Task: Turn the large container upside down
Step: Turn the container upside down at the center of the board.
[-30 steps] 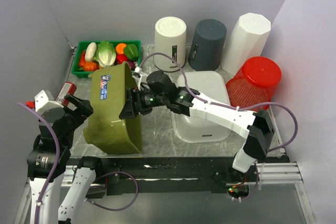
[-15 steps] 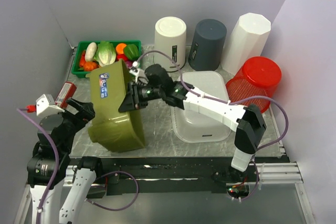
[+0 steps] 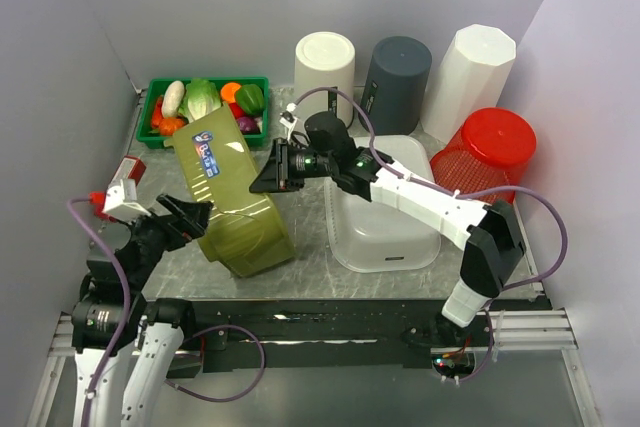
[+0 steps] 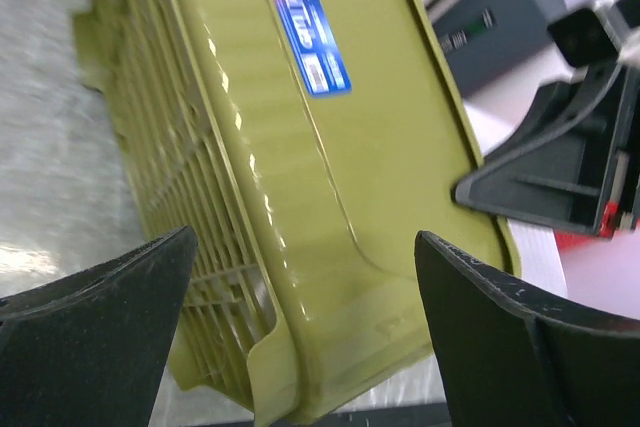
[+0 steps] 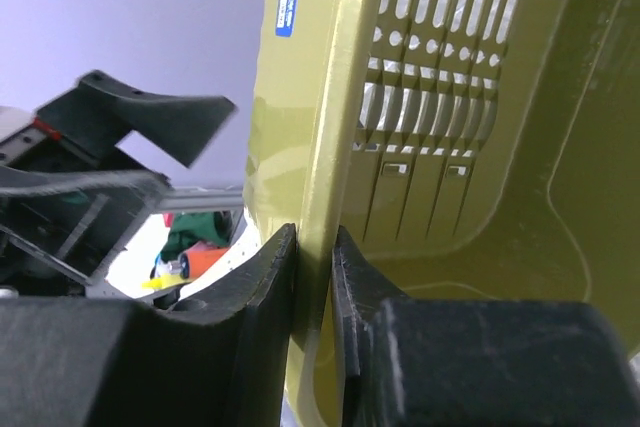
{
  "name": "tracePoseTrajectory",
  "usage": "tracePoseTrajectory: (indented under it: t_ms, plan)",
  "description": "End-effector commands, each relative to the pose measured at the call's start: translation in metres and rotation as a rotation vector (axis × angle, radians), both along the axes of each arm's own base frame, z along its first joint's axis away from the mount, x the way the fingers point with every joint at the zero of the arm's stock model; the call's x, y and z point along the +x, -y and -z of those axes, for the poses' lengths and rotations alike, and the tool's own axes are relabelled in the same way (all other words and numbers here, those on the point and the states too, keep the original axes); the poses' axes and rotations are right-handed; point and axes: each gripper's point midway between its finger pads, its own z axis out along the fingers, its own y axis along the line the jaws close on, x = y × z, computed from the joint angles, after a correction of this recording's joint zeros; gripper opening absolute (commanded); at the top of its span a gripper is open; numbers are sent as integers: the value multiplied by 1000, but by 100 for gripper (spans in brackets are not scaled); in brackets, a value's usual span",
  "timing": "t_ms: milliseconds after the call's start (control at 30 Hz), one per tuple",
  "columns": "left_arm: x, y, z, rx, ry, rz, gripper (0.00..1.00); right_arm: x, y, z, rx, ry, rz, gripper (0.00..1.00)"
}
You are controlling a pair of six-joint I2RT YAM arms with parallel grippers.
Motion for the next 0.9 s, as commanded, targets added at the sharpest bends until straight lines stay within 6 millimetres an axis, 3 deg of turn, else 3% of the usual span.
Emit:
tracePoseTrajectory:
  t_ms: [0, 233, 367, 533, 667, 867]
  plan:
    - [-5, 23, -10, -48, 63, 126, 96, 8, 18, -1, -45, 99, 75, 24]
    - [-22, 45, -3, -108, 55, 261, 96, 22, 33, 11, -114, 110, 122, 24]
    - [-23, 57, 14, -127, 9, 334, 99, 32, 39, 15, -124, 105, 130, 25]
    - [-23, 58, 21, -159, 9, 328, 99, 33, 39, 19, -133, 96, 107, 25]
    - [-20, 62, 33, -206, -7, 334, 87, 33, 38, 21, -130, 87, 95, 25]
    - [-23, 64, 31, -231, 20, 344, 74, 33, 37, 23, -120, 71, 81, 26]
